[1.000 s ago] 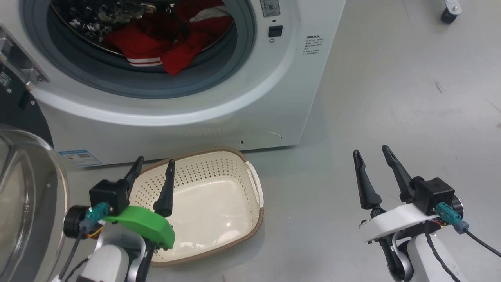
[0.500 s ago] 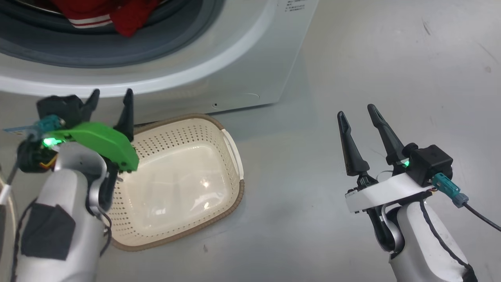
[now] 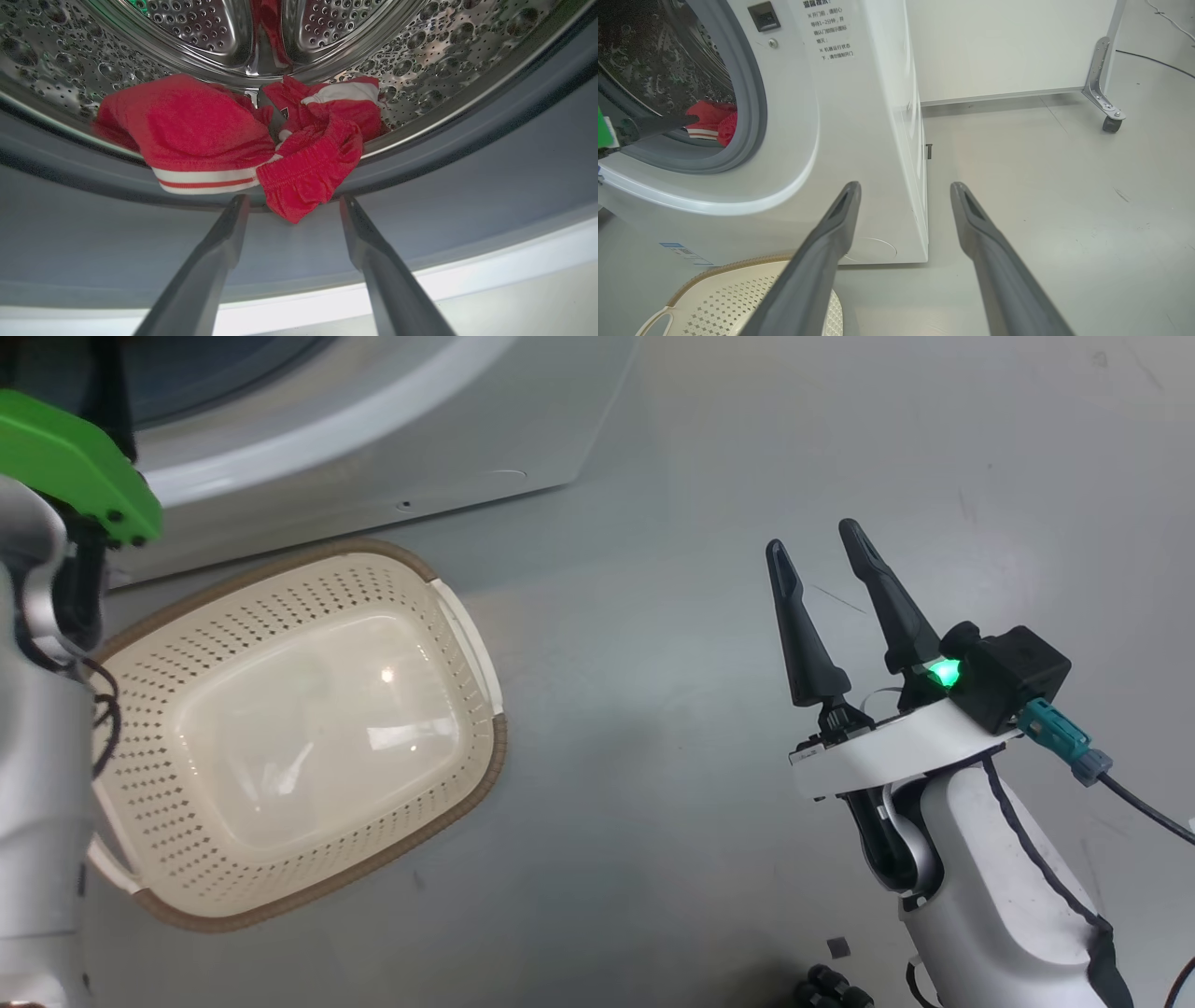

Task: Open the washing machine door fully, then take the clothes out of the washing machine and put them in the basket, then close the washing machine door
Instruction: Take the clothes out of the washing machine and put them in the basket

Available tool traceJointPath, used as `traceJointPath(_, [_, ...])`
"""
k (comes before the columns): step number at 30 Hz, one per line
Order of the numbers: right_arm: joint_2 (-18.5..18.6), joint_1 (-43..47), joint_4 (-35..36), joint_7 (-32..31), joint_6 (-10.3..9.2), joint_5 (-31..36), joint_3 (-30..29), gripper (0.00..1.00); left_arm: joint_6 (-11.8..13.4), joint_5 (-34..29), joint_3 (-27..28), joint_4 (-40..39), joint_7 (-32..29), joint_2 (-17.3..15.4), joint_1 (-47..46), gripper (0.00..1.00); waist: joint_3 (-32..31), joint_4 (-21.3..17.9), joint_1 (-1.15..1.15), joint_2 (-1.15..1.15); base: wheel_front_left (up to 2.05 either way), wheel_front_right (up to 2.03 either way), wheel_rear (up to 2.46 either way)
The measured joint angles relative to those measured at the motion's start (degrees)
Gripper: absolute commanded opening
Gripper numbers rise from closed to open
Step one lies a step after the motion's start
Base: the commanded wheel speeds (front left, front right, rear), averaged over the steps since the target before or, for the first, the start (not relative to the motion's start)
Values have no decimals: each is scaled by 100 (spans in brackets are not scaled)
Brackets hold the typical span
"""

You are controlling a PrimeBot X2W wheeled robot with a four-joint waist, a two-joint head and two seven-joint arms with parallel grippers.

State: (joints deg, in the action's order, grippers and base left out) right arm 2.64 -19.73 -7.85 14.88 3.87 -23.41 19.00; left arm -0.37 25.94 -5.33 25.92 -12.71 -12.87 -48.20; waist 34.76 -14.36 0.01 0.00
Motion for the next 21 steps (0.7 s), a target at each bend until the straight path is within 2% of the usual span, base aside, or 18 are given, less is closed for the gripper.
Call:
traceJointPath(4, [-1, -123, 38, 0, -37, -130, 122, 100, 5, -31, 101, 146, -35, -189, -380, 100, 190, -222, 0, 0, 0, 0, 0])
traceJointPath(14, [-2, -288, 73, 0, -108, -179, 208, 100, 12, -146, 96, 639, -66, -313, -978, 100, 592, -587, 0, 0, 0, 0, 0])
traceJointPath(21, [-2, -336, 64, 0, -158, -178, 245, 100, 187, -312, 8, 1031, -193, -363, -1194, 100, 666, -637, 0, 0, 0, 0, 0])
